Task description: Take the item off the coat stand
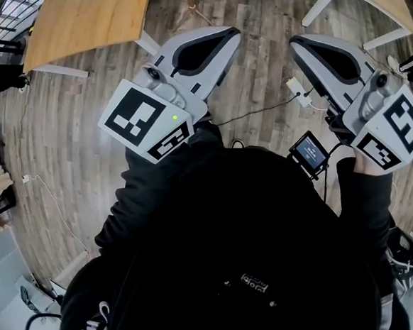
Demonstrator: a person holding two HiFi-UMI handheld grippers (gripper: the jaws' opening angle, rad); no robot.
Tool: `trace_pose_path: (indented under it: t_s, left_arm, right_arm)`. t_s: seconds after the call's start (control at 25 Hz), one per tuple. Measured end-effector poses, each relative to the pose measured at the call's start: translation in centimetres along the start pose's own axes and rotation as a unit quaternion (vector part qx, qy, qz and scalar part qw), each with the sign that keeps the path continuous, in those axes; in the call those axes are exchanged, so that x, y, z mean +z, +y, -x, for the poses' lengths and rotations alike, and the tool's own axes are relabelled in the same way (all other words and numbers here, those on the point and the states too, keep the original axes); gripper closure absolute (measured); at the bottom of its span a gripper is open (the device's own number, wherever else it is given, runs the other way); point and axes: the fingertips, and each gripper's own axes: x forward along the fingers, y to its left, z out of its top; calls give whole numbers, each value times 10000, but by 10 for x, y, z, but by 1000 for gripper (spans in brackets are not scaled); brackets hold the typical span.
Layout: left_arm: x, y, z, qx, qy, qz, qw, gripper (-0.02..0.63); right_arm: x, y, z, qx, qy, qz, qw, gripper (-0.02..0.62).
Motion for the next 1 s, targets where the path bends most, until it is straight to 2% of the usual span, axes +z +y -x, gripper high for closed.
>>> trace_pose_path:
  t_s: [0.32,0.8,1.0]
  left_arm:
    - [-8,9,-10,-92,2,-232,9997,606]
    - [-5,17,-18,-252,-7,-586,9980,606]
    - [-24,9,-21,-320,50,-656,9973,606]
  right_arm:
    - [-8,-11,5,-208,-129,12,9997,583]
    - [-1,-14,1,-401,-296,124,9987,583]
    - [-21,-14,6,-443,-347,116,9983,583]
